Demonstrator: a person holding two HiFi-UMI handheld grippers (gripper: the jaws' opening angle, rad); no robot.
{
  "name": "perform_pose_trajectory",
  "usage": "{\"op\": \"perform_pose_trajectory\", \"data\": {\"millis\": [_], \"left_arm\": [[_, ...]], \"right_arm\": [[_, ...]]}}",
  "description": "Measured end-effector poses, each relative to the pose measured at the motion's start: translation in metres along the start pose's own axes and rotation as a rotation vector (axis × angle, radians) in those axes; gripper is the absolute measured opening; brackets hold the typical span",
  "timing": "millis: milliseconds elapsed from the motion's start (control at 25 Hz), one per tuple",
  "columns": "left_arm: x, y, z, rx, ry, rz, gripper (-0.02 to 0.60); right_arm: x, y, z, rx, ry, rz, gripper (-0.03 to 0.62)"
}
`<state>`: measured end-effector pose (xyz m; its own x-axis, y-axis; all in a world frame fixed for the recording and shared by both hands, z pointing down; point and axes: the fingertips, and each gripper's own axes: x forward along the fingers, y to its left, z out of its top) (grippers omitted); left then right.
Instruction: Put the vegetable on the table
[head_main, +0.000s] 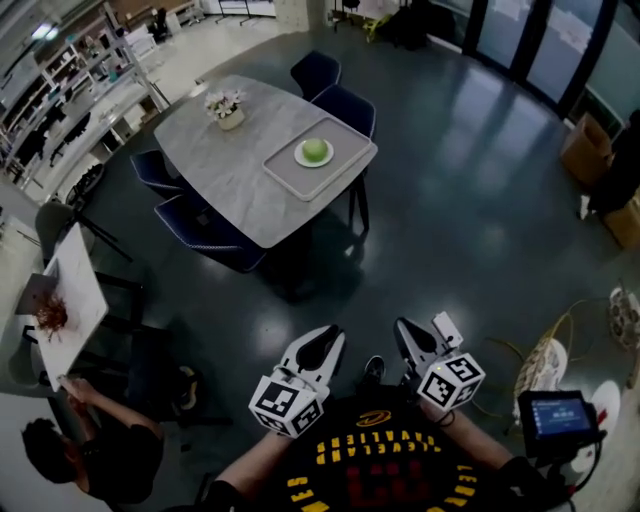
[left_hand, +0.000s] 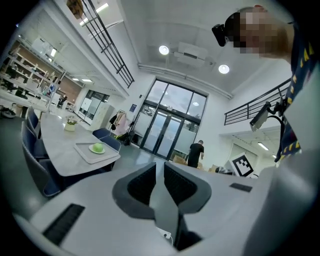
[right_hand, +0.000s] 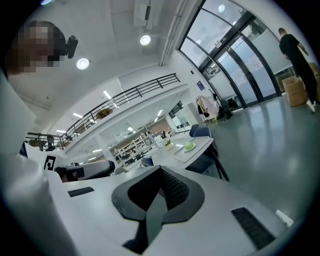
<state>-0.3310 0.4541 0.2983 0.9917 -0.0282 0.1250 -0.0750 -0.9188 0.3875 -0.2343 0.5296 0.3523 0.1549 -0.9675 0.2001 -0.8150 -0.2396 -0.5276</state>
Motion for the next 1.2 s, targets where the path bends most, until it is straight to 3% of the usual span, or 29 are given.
{"op": "perform_pose_trajectory", "data": {"millis": [320,400,600,800,1200], "left_arm": [[0.071,-0.018,-0.002,0.021,0.028,0.019,0.054],[0.079,-0.015,-0.003,0.013,0.021,0.025,0.0],[0.095,-0.003,-0.004,-0.018,0.03,0.047,0.0],[0.119,0.018,-0.013,-0.065,0.054,0.056,0.0],[0.204,0.092,0.003,-0.155,0.136,0.036,0.0]], "right_arm": [[0.006,-0.065,0.031,0.052,0.004,0.025,0.005],[0.009,-0.076,0.033,0.06,0.012,0.027,0.004],[0.021,-0.094,0.036,0.077,0.038,0.02,0.005],[0.039,-0.111,0.04,0.058,0.073,0.016,0.005],[0.113,-0.152,0.085,0.041,0.065,-0.051,0.005]]}}
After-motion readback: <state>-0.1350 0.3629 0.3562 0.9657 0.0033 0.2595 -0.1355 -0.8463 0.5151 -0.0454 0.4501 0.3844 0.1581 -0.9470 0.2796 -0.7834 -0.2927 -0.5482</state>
